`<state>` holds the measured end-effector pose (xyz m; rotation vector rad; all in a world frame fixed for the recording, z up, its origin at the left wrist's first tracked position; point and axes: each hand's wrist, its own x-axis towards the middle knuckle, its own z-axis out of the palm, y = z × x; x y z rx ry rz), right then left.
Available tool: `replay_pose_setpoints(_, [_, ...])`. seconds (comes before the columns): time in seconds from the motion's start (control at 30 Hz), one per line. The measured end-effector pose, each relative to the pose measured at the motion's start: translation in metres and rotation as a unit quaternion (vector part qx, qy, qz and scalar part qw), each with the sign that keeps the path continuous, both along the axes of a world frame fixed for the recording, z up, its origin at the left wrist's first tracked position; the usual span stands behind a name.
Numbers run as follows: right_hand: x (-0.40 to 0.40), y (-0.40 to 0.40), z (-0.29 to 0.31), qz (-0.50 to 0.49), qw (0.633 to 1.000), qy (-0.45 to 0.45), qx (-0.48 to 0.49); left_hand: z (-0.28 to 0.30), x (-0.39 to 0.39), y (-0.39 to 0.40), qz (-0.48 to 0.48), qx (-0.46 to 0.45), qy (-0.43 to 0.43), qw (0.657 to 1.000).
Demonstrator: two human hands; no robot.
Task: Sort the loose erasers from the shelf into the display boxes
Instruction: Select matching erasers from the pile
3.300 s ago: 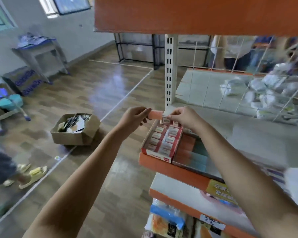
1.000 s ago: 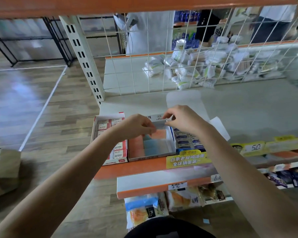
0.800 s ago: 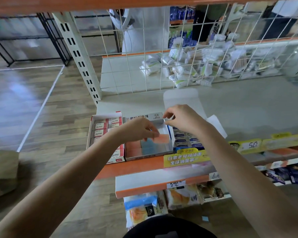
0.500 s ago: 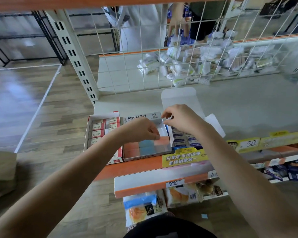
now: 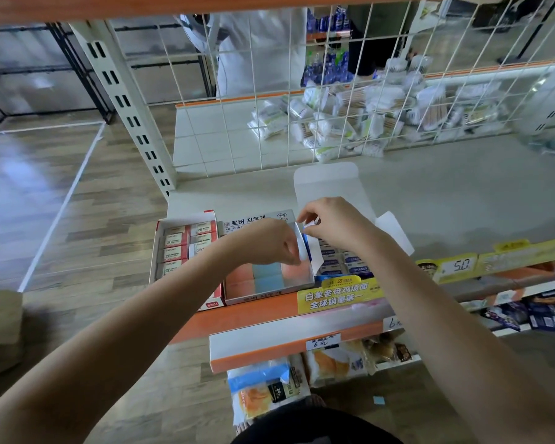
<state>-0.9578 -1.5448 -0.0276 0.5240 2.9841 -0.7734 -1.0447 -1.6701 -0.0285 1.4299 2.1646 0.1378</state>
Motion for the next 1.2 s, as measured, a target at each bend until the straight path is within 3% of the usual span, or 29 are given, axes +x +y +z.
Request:
replay_pose_setpoints(0.23, [-0.002,0.0,-0.001,0.003,1.0,-0.005,0.0,-0.007,0.002,0.005,-0.03,-0.046,-0.009,0.998])
replay_pose_setpoints(0.83, [-0.003,0.001,-0.003,0.025,1.0,-0.005,0.011,0.003,-0.006,-0.007,0.015,0.035,0.041,0.998])
replay_pose_setpoints(1.0, [0.001,-0.002,0.006,-0.021,1.0,0.0,0.022,0.01,-0.014,0.009,-0.014,0.028,0.152,0.988])
replay_pose_setpoints(1.2, [0.039,0.033,0.019,-0.111,0.984,-0.03,0.137,0.033,-0.001,0.066,-0.073,0.091,0.278,0.954])
